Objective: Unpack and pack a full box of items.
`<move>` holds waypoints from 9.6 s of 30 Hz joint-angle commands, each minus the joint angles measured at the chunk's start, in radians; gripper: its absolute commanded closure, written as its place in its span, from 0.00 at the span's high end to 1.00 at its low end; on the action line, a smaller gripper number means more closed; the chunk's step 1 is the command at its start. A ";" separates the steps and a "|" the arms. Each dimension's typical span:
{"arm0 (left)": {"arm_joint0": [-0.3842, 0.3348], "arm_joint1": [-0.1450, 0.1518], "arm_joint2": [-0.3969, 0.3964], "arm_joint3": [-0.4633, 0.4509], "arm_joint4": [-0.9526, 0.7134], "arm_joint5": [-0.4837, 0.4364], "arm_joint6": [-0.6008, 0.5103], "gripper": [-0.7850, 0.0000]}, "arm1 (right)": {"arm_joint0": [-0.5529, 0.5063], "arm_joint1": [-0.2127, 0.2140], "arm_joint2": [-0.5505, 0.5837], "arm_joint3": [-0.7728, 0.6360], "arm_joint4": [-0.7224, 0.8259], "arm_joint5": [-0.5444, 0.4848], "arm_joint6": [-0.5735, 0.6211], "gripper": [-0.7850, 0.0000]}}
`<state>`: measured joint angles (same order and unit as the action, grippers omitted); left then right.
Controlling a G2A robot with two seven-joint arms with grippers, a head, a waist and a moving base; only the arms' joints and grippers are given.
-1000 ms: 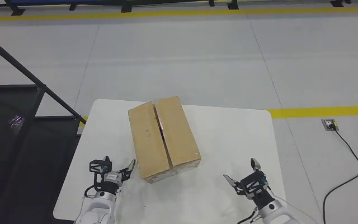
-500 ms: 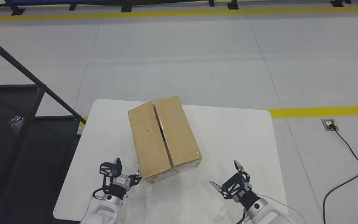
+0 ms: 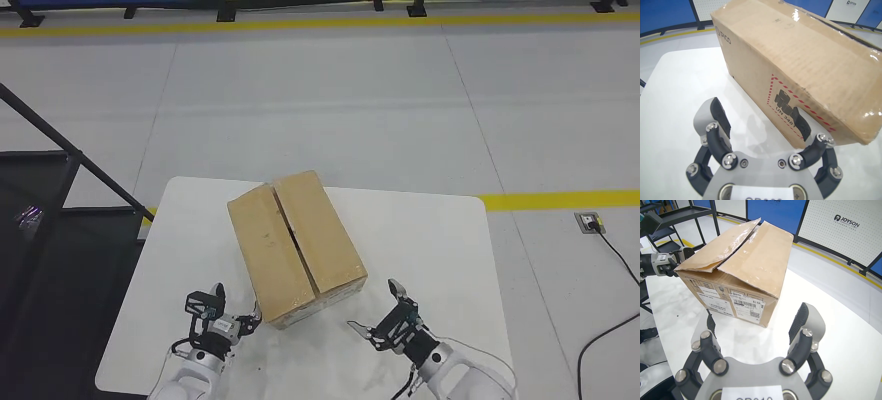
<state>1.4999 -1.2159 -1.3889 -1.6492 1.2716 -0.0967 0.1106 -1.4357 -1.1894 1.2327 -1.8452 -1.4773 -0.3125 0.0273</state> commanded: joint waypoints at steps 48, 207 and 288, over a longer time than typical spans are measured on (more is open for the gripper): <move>-0.005 0.002 -0.054 -0.022 -0.034 -0.080 0.033 1.00 | 0.222 -0.030 -0.080 0.257 1.250 -0.234 0.327 1.00; -0.172 0.009 -0.154 0.213 -0.036 -0.199 0.098 1.00 | -0.257 0.028 0.083 -0.151 0.111 -0.287 -0.205 1.00; -0.555 -0.081 0.154 0.690 0.037 0.143 0.284 1.00 | -0.327 0.005 0.074 -0.076 -0.015 0.027 -0.444 1.00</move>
<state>0.9477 -1.2960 -1.2313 -0.9647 1.3098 0.0414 0.3857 -1.7621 -1.1845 1.3057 -1.9206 -1.4928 -0.2845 -0.4187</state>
